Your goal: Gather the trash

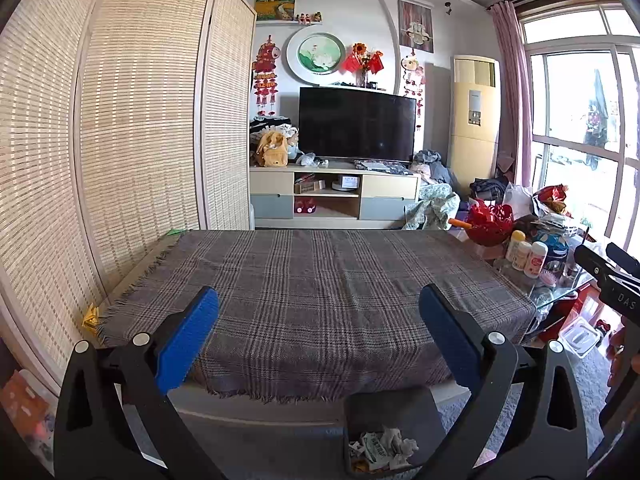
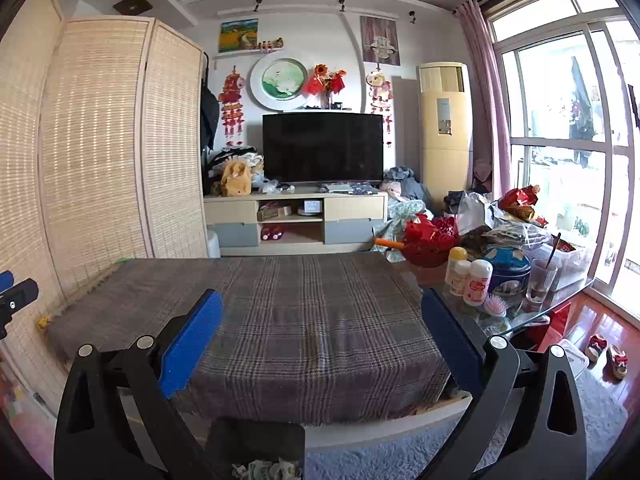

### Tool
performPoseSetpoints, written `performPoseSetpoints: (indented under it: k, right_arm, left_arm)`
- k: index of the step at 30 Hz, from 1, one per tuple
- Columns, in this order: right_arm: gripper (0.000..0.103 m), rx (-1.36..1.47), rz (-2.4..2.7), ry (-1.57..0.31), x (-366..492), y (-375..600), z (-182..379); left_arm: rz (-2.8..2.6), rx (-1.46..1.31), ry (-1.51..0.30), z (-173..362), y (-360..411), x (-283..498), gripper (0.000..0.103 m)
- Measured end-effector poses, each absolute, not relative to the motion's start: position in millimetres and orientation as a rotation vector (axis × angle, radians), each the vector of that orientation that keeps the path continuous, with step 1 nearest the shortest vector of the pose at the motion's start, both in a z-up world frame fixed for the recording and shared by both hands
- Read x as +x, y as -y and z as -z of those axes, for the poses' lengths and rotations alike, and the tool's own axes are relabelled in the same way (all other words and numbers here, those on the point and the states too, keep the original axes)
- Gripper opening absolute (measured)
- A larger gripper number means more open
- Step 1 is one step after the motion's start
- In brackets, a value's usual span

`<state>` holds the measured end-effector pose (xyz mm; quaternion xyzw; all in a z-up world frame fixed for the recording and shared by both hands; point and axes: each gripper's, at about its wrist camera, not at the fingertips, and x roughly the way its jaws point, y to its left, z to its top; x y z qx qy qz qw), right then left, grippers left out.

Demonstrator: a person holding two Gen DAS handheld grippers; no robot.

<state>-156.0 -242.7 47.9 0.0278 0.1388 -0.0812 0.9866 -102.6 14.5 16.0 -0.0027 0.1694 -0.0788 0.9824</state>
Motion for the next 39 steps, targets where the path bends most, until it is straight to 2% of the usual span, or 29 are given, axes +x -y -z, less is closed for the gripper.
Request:
performPoseSetpoints:
  k: [39]
  right_arm:
    - [0.100, 0.076, 0.154, -0.294, -155.0, 242.2, -44.1]
  left_arm:
    - [0.168, -0.014, -0.310, -19.9, -11.0, -113.1, 0.095]
